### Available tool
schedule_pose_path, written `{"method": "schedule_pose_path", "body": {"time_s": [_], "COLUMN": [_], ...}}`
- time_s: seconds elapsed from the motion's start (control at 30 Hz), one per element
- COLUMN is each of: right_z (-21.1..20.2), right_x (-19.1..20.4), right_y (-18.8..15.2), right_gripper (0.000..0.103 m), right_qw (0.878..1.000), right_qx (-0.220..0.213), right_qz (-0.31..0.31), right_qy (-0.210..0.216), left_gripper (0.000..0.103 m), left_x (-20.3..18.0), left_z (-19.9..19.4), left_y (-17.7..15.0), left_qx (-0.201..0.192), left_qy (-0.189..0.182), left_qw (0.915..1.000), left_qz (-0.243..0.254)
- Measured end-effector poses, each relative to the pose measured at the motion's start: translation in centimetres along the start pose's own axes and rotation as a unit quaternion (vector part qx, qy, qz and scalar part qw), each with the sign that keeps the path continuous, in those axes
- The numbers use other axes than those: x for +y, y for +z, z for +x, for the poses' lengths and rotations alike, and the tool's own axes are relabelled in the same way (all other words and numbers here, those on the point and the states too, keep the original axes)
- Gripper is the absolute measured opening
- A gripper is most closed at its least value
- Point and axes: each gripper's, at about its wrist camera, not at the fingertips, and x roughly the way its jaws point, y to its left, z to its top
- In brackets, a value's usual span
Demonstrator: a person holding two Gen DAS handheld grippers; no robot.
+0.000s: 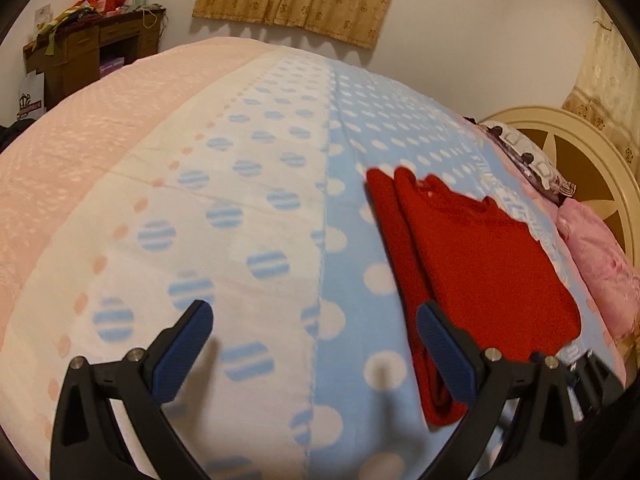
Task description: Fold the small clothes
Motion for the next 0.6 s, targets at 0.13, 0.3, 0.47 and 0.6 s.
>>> {"method": "schedule_pose_path", "body": {"time_s": [0.13,0.3,0.47,0.6], "right_z": [0.8,1.6,2.3,2.5], "right_x": [1.7,3.6,4.0,3.8], "right_y": [0.6,1.2,1.4,1.6], "right_gripper": [0.059,0.059,0.059,0.059], "right_qw": [1.000,0.999,0.998,0.999], "right_qx": [0.001,-0.001,-0.007,-0.009], "right_qz": [-0.022,-0.051,-0.050,-0.046], "right_qy": [0.001,-0.012,-0.023,-0.024], "left_gripper": [0.103,0.103,0.103,0.102], "left_x": [-0.3,-1.3,-1.9,-2.6], "left_z": [1.4,4.1,6.3,8.0], "left_y": [1.0,2.2,3.6,4.7], "left_qx": [0.007,0.033,0.033,0.041], "left_qy": [-0.021,-0.064,-0.083,-0.093], "left_qw": [0.9997,0.9974,0.9960,0.9948], "left_qz": [0.006,0.003,-0.009,-0.008]}}
